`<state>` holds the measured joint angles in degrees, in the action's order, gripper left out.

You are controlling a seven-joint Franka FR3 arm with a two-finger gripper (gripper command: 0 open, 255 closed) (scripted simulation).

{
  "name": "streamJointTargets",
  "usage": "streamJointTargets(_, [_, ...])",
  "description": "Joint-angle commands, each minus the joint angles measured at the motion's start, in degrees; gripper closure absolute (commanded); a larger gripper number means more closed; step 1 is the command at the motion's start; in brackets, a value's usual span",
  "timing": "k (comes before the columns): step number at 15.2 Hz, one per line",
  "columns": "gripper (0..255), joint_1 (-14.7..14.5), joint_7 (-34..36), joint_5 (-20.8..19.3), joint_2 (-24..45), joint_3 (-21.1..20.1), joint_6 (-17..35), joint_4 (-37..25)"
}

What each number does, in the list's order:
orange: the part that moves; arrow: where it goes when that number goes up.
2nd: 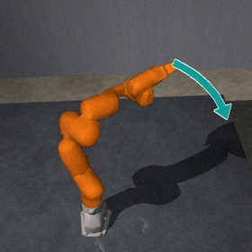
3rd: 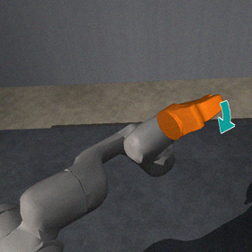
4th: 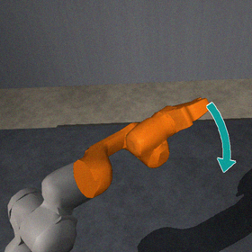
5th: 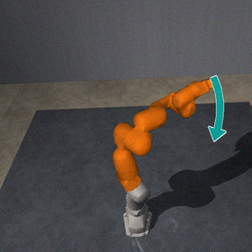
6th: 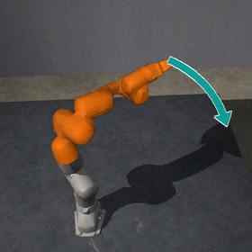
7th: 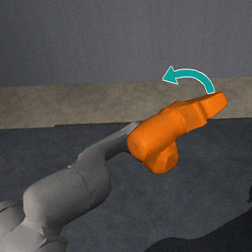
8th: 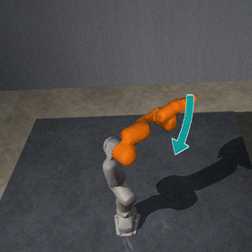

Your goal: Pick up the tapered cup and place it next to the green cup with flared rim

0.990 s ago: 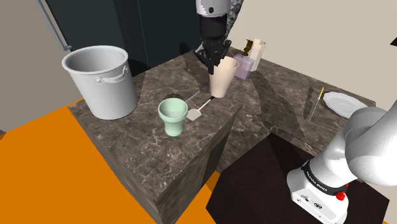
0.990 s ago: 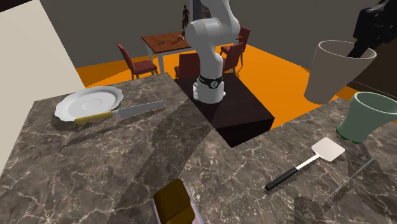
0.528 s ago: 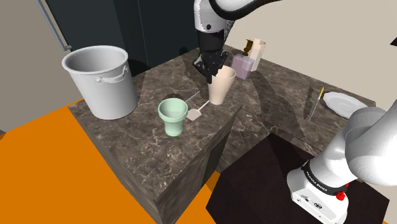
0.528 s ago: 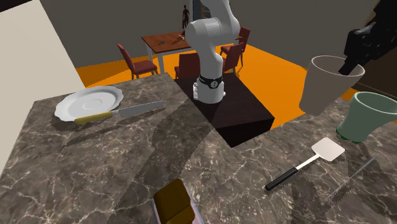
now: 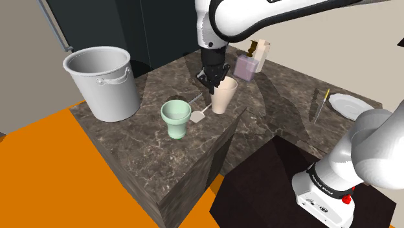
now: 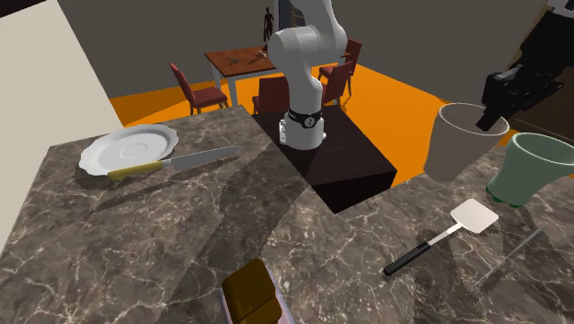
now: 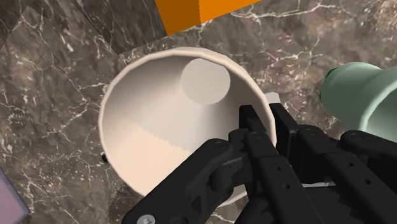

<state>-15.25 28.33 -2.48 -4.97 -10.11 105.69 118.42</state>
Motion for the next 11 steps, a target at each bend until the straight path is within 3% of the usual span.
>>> streamJointTargets(1, [255,-0.08,0.29,-0.05,0.39,-0.11,1.52,1.10])
streamJointTargets(11, [255,-0.10,1.06,-0.69,3.11,-0.21,9.07,6.01])
